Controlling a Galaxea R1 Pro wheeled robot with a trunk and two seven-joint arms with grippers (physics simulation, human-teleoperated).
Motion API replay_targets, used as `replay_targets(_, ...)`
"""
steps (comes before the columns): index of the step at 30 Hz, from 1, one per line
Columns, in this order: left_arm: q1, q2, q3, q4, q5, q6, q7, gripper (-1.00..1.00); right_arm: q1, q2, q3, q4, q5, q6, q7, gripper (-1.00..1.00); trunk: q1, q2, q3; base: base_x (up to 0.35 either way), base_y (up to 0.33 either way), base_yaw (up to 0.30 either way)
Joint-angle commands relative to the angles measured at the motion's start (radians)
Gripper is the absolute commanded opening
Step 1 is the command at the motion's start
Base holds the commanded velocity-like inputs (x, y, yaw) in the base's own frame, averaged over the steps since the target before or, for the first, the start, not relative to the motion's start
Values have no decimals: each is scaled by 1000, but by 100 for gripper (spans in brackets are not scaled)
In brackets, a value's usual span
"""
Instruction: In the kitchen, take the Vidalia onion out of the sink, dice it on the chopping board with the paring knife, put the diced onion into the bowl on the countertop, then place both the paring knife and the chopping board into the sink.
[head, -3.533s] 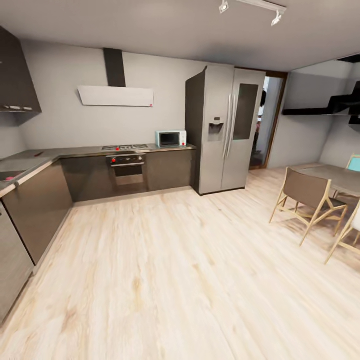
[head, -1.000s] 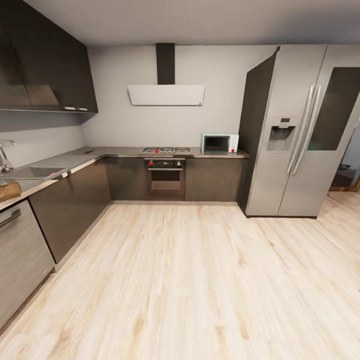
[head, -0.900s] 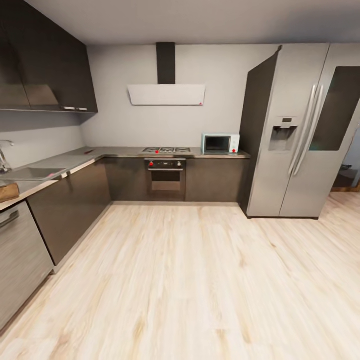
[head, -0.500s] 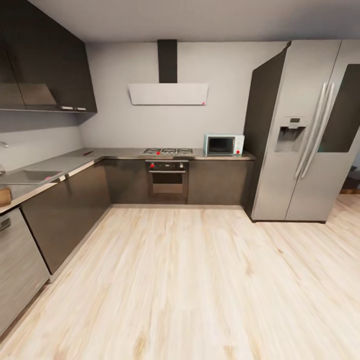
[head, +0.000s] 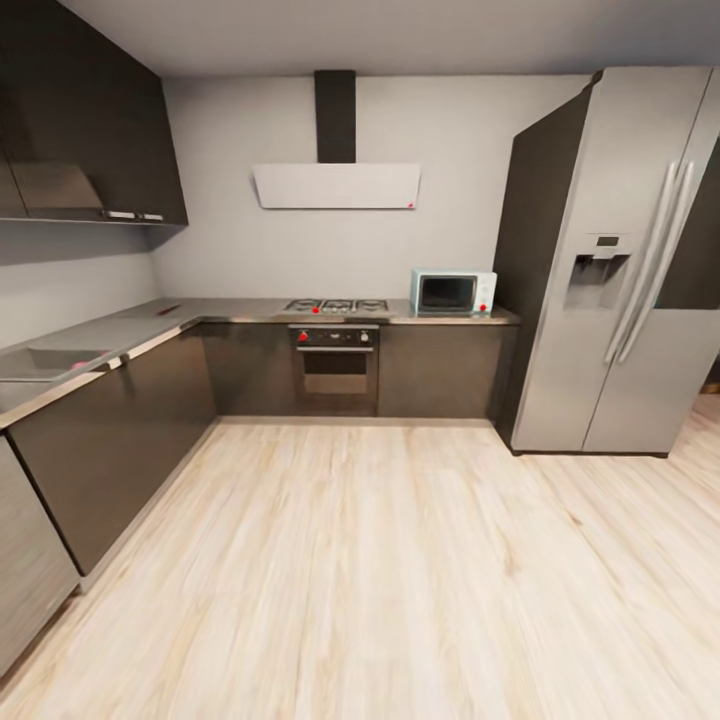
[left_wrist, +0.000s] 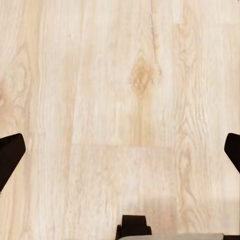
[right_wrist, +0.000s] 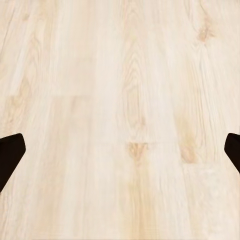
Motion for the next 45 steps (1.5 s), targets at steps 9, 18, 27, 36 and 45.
replay_targets(9, 0, 0, 1, -1, 1, -1, 0, 100, -1, 0, 0, 1, 1, -3, -4, 100, 1, 0, -1, 317, 0, 0)
replay_targets(18, 0, 0, 1, -1, 1, -1, 0, 100, -1, 0, 0, 1, 1, -3, -4, 100, 1, 0, -1, 318, 0, 0)
replay_targets(27, 0, -2, 1, 0, 1, -1, 0, 100, -1, 1, 0, 1, 1, -3, -4, 100, 1, 0, -1, 317, 0, 0)
replay_targets(36, 0, -2, 1, 0, 1, -1, 0, 100, -1, 1, 0, 1, 1, -3, -4, 100, 1, 0, -1, 317, 0, 0)
replay_targets(45, 0, -2, 1, 0, 1, -1, 0, 100, -1, 1, 0, 1, 1, -3, -4, 100, 1, 0, -1, 318, 0, 0)
